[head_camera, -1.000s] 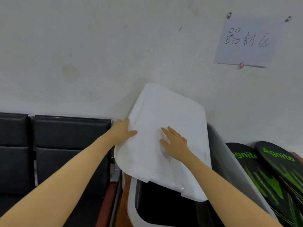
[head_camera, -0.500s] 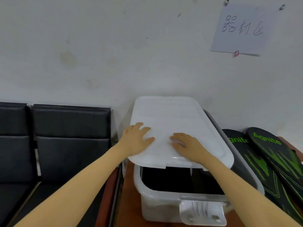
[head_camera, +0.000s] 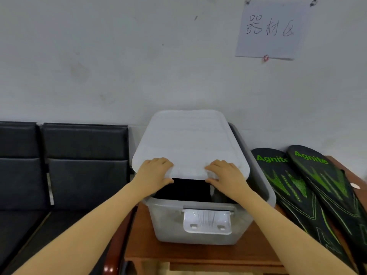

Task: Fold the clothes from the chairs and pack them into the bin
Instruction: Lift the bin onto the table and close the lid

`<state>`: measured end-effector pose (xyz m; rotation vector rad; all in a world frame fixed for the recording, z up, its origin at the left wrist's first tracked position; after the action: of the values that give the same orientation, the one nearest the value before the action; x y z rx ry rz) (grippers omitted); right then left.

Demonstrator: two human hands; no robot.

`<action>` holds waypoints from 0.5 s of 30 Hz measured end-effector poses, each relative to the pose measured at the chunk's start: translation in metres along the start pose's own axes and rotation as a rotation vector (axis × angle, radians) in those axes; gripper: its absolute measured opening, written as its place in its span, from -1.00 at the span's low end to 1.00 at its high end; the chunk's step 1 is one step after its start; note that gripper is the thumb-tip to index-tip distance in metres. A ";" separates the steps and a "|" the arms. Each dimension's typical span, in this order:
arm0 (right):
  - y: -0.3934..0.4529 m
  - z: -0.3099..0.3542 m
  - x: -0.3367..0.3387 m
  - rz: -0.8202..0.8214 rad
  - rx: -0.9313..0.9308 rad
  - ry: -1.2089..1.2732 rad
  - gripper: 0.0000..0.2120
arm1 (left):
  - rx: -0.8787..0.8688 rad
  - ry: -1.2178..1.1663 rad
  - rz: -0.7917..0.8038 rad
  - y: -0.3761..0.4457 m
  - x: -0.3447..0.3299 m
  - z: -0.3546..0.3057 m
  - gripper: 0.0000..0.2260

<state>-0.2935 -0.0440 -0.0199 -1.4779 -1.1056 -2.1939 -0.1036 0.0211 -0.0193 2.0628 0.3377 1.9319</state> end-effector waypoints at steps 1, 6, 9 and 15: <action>-0.001 0.001 0.002 -0.012 -0.002 -0.004 -0.64 | 0.004 0.004 -0.008 -0.002 0.002 -0.002 -0.49; -0.009 0.001 0.026 -0.035 0.031 0.030 -0.61 | 0.029 -0.163 -0.092 -0.016 0.017 -0.006 -0.28; -0.021 -0.002 0.046 -0.079 0.013 0.098 -0.63 | -0.026 -0.180 -0.188 -0.024 0.031 -0.018 -0.31; -0.048 -0.002 0.054 -0.034 0.003 0.159 -0.64 | -0.109 -0.101 -0.192 -0.049 0.041 -0.042 -0.44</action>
<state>-0.3471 -0.0031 0.0057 -1.2673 -1.0882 -2.2860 -0.1412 0.0835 0.0026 1.9723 0.3831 1.6905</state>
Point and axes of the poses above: each hand's wrist, its own y-axis towards the middle knuckle, its own x-axis out of the back of the hand, z = x × y, the point moved 7 cm from there along y, towards the middle knuckle, and after that the axes turned 11 degrees about -z, right-handed, at the moved point
